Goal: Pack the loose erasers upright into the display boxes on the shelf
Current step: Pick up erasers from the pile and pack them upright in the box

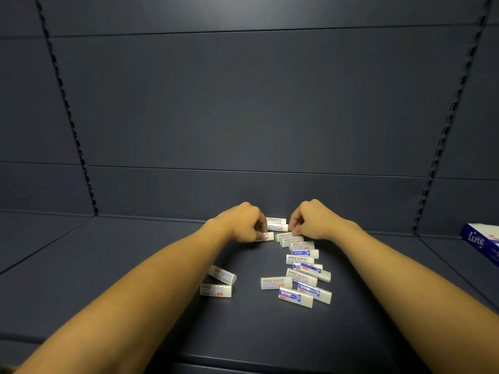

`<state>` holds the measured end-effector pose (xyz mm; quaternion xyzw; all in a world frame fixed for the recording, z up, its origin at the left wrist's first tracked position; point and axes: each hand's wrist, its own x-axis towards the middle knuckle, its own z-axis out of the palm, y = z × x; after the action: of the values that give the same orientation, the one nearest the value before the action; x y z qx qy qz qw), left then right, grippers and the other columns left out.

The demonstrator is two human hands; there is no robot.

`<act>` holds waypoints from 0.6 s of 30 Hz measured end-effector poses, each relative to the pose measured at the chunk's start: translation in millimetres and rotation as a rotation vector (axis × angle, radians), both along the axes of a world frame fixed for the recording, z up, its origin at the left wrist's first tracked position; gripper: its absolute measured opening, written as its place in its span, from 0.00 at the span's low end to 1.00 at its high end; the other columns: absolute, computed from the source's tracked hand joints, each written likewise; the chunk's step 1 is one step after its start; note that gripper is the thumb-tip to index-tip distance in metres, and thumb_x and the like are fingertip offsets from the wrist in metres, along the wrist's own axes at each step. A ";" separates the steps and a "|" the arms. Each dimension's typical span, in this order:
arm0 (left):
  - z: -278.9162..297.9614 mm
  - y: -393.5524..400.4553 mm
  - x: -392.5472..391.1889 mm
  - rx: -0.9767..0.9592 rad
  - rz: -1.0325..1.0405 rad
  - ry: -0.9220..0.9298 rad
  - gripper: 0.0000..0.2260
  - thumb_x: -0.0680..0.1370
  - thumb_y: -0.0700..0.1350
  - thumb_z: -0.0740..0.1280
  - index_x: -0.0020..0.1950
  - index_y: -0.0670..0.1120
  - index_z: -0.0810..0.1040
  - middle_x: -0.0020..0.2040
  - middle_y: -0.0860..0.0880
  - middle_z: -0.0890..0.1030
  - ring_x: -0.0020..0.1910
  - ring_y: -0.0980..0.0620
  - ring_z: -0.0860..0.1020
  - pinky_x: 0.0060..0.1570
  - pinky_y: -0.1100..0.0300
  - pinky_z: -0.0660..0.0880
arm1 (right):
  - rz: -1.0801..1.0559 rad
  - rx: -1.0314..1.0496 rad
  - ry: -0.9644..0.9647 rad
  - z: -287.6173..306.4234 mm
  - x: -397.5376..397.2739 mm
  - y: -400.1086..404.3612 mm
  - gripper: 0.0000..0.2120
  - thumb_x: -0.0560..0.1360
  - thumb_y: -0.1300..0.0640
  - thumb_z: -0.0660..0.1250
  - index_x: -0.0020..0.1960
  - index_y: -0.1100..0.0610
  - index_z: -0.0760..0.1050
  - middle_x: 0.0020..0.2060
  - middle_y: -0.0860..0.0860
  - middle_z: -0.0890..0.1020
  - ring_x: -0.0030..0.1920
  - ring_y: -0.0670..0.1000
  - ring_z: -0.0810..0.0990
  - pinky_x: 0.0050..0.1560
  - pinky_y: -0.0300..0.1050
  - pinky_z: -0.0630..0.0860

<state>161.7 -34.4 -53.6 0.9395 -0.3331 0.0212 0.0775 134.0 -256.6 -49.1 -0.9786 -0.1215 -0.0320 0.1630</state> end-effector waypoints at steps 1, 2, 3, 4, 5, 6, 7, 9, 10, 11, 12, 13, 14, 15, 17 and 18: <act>-0.4 -0.7 0.2 0.002 0.004 0.002 0.05 0.76 0.49 0.72 0.50 0.51 0.84 0.45 0.54 0.82 0.43 0.54 0.80 0.48 0.55 0.79 | 0.012 0.001 -0.010 -0.2 0.4 2.4 0.05 0.73 0.60 0.75 0.47 0.52 0.86 0.42 0.46 0.85 0.43 0.46 0.83 0.53 0.47 0.82; -0.7 -1.4 0.3 0.006 0.012 0.004 0.05 0.76 0.49 0.73 0.51 0.51 0.84 0.46 0.53 0.82 0.44 0.54 0.80 0.48 0.55 0.79 | 0.023 0.003 -0.017 -0.3 0.8 5.2 0.05 0.72 0.60 0.76 0.47 0.52 0.86 0.42 0.46 0.85 0.43 0.46 0.83 0.52 0.47 0.82; -1.3 -1.8 0.6 0.014 0.023 0.005 0.07 0.76 0.49 0.73 0.52 0.50 0.84 0.47 0.52 0.83 0.45 0.53 0.80 0.49 0.55 0.79 | 0.032 0.002 -0.019 -0.3 1.6 8.2 0.06 0.72 0.60 0.76 0.48 0.52 0.87 0.43 0.46 0.85 0.43 0.46 0.83 0.51 0.46 0.82; -1.5 -2.2 0.7 0.024 0.031 0.006 0.08 0.76 0.48 0.73 0.54 0.49 0.84 0.49 0.51 0.83 0.46 0.52 0.80 0.49 0.55 0.79 | 0.042 -0.006 -0.018 -0.3 2.5 11.3 0.06 0.72 0.60 0.76 0.48 0.52 0.87 0.43 0.47 0.86 0.43 0.46 0.83 0.51 0.46 0.82; -1.7 -2.5 0.7 0.032 0.038 0.006 0.10 0.76 0.48 0.73 0.56 0.48 0.84 0.51 0.50 0.83 0.47 0.51 0.80 0.49 0.55 0.78 | 0.052 -0.023 -0.011 -0.2 3.9 14.4 0.07 0.72 0.60 0.76 0.49 0.53 0.86 0.44 0.47 0.86 0.44 0.46 0.83 0.52 0.46 0.82; -1.9 -2.4 0.6 0.037 0.044 0.006 0.11 0.76 0.47 0.73 0.57 0.47 0.84 0.52 0.50 0.83 0.47 0.51 0.80 0.49 0.55 0.78 | 0.063 -0.045 -0.004 -0.1 5.3 16.9 0.07 0.72 0.59 0.76 0.50 0.53 0.86 0.45 0.48 0.86 0.44 0.47 0.83 0.52 0.46 0.82; -1.9 -2.3 0.3 0.041 0.051 0.010 0.11 0.76 0.47 0.73 0.58 0.47 0.84 0.52 0.50 0.83 0.47 0.51 0.80 0.49 0.55 0.78 | 0.070 -0.068 0.004 -0.4 7.0 19.1 0.07 0.73 0.59 0.76 0.51 0.53 0.86 0.46 0.48 0.86 0.44 0.47 0.83 0.53 0.47 0.82; -2.0 -1.1 0.2 0.043 0.069 0.027 0.11 0.76 0.47 0.73 0.58 0.47 0.84 0.52 0.50 0.84 0.48 0.51 0.80 0.49 0.55 0.78 | 0.080 -0.104 0.025 -0.6 9.8 21.8 0.08 0.74 0.59 0.75 0.52 0.53 0.86 0.48 0.49 0.86 0.46 0.47 0.83 0.54 0.48 0.82; -2.0 0.0 0.1 0.039 0.081 0.040 0.11 0.76 0.47 0.73 0.57 0.48 0.85 0.52 0.50 0.84 0.47 0.51 0.80 0.50 0.55 0.79 | 0.083 -0.117 0.038 -0.4 11.0 22.5 0.08 0.74 0.59 0.75 0.53 0.53 0.86 0.49 0.49 0.85 0.46 0.48 0.83 0.54 0.48 0.82; -1.9 1.9 -0.3 0.032 0.093 0.056 0.09 0.76 0.47 0.73 0.55 0.48 0.85 0.51 0.50 0.84 0.47 0.51 0.81 0.51 0.53 0.80 | 0.084 -0.128 0.050 -0.2 12.3 23.5 0.08 0.74 0.59 0.75 0.53 0.53 0.86 0.49 0.49 0.85 0.47 0.48 0.83 0.54 0.49 0.82; -1.8 3.3 -0.6 0.022 0.100 0.069 0.08 0.76 0.47 0.74 0.53 0.49 0.85 0.49 0.51 0.84 0.46 0.52 0.81 0.52 0.53 0.81 | 0.081 -0.138 0.059 0.0 13.6 23.6 0.08 0.74 0.59 0.75 0.53 0.53 0.86 0.49 0.49 0.85 0.46 0.49 0.83 0.54 0.50 0.82; -1.5 5.1 -1.2 0.013 0.103 0.078 0.06 0.75 0.47 0.74 0.52 0.50 0.85 0.48 0.51 0.84 0.46 0.52 0.81 0.52 0.53 0.81 | 0.079 -0.149 0.064 0.0 14.6 24.0 0.08 0.74 0.59 0.75 0.52 0.53 0.86 0.49 0.49 0.86 0.46 0.49 0.84 0.54 0.50 0.83; -1.2 6.9 -2.1 0.005 0.105 0.084 0.05 0.75 0.47 0.74 0.51 0.51 0.85 0.47 0.52 0.84 0.45 0.53 0.81 0.52 0.53 0.81 | 0.080 -0.160 0.066 -0.3 15.5 24.7 0.08 0.73 0.58 0.75 0.52 0.52 0.86 0.49 0.49 0.86 0.46 0.49 0.84 0.53 0.51 0.83; -0.9 8.7 -3.0 -0.002 0.109 0.091 0.05 0.75 0.47 0.74 0.50 0.51 0.85 0.47 0.52 0.84 0.45 0.53 0.81 0.52 0.54 0.81 | 0.082 -0.174 0.066 -0.7 15.7 25.8 0.08 0.73 0.58 0.75 0.52 0.52 0.86 0.49 0.49 0.86 0.46 0.50 0.84 0.53 0.51 0.83; 0.1 12.5 -4.7 -0.026 0.122 0.109 0.05 0.75 0.46 0.74 0.50 0.51 0.85 0.47 0.52 0.84 0.45 0.54 0.81 0.52 0.56 0.81 | 0.084 -0.210 0.063 -2.5 16.2 28.0 0.08 0.73 0.59 0.75 0.51 0.52 0.86 0.48 0.49 0.86 0.45 0.51 0.84 0.51 0.52 0.83; 0.8 14.5 -5.1 -0.044 0.129 0.115 0.05 0.75 0.46 0.74 0.51 0.51 0.85 0.47 0.52 0.84 0.45 0.54 0.81 0.51 0.57 0.80 | 0.080 -0.224 0.056 -3.6 16.2 28.8 0.07 0.72 0.60 0.75 0.50 0.52 0.86 0.48 0.50 0.85 0.44 0.51 0.84 0.50 0.52 0.84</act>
<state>156.5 -19.9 -52.8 0.9567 -0.2666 -0.0205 0.1154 150.3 -227.8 -52.7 -0.9856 -0.1584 0.0157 0.0569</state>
